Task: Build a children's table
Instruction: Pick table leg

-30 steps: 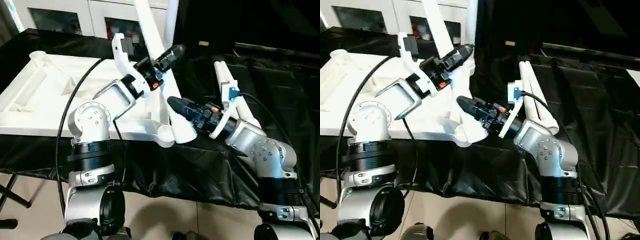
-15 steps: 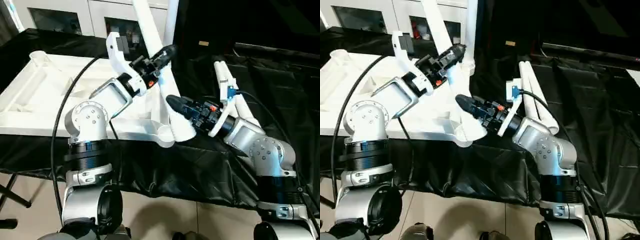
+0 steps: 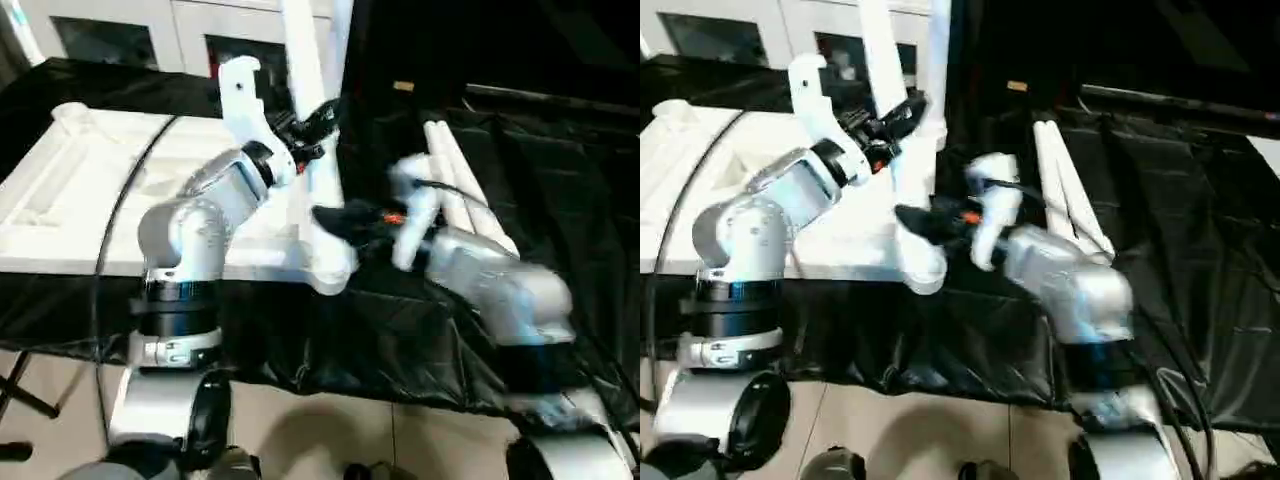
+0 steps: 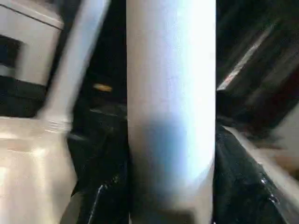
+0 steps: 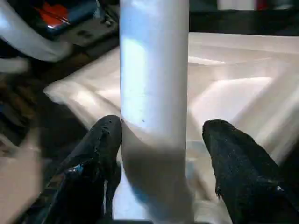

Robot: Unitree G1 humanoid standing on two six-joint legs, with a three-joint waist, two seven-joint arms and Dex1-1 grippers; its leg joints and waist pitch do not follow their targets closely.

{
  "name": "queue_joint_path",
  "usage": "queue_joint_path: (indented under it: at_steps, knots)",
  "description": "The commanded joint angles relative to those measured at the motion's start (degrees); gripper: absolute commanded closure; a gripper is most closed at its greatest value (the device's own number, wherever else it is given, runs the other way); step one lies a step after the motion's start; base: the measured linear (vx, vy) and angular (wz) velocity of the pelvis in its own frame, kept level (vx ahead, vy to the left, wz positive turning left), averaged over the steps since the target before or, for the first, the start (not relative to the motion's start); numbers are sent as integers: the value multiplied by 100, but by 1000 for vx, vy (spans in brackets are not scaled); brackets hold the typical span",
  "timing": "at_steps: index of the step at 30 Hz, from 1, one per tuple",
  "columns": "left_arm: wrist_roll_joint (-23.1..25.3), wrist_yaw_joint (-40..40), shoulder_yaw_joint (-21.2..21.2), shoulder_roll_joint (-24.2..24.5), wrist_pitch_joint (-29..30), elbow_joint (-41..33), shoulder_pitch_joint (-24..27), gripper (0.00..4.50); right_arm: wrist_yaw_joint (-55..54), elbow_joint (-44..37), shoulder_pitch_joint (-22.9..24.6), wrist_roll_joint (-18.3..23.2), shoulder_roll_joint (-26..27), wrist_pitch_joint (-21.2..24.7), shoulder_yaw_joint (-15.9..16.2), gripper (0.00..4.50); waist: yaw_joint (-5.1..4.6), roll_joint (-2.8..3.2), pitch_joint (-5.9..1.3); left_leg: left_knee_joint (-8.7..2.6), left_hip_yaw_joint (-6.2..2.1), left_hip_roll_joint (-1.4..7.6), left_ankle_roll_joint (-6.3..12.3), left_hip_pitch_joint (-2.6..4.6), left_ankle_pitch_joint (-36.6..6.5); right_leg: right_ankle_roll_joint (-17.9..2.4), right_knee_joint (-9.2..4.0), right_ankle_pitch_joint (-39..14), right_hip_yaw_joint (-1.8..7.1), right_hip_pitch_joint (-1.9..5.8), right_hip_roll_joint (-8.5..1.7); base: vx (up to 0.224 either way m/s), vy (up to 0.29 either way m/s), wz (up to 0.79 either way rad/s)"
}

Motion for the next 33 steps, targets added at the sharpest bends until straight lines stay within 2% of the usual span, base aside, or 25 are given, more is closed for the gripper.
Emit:
queue_joint_path:
  at_steps: [1,5,11,13,17,23,27,28,29,33]
  knots:
    - [247,107,-246,76,-94,-80,-191,266,-353,181,-150,-343,58,-79,173,138,-20,-2,-606,-388,-27,94,-244,92,-905,-478,-469,-1723,273,332,-423,0,0,0]
    - [377,36,-388,153,-148,-71,-182,267,-612,418,-309,-442,256,-191,166,138,-50,2,-612,-389,-22,94,-247,85,-874,-607,-438,-1474,277,330,-420,0,0,0]
    - [427,20,-407,148,-206,-79,-148,267,-671,636,-373,-666,347,-342,377,138,-63,-8,-609,-384,-13,93,-254,86,-887,-652,-424,-1342,286,348,-419,0,0,0]
    - [462,12,-442,165,-229,-69,-157,267,-708,712,-392,-667,406,-364,339,167,-66,-11,-602,-385,-11,89,-242,88,-942,-644,-435,-1454,285,342,-424,0,0,0]
    - [445,6,-428,164,-213,-72,-151,267,-727,797,-410,-671,440,-401,309,184,-70,-8,-609,-386,-15,97,-246,92,-918,-639,-428,-1422,286,343,-422,0,0,0]
    - [453,26,-402,187,-181,-50,-150,267,-696,911,-443,-648,450,-490,230,241,-67,-17,-610,-383,-9,94,-226,89,-888,-669,-418,-1338,290,349,-422,0,0,0]
    - [501,-84,-467,277,-213,-18,-161,268,-628,972,-472,-625,448,-560,158,256,-70,-17,-607,-385,-10,93,-230,96,-922,-665,-426,-1382,286,339,-418,0,0,0]
    - [459,-170,-458,283,-256,-2,-160,268,-586,991,-476,-606,450,-587,129,258,-68,-2,-610,-386,-13,95,-237,96,-922,-664,-423,-1372,288,339,-420,0,0,0]
    - [338,-264,-403,259,-249,-33,-149,212,-444,940,-444,-571,423,-671,144,260,-69,5,-610,-389,-15,98,-243,97,-927,-668,-421,-1358,288,339,-419,0,0,0]
    - [-199,-560,-24,165,-209,34,-198,191,210,585,-261,-232,316,-827,117,262,-43,-6,-616,-377,-5,86,-176,84,-913,-779,-414,-1169,286,367,-419,0,0,0]
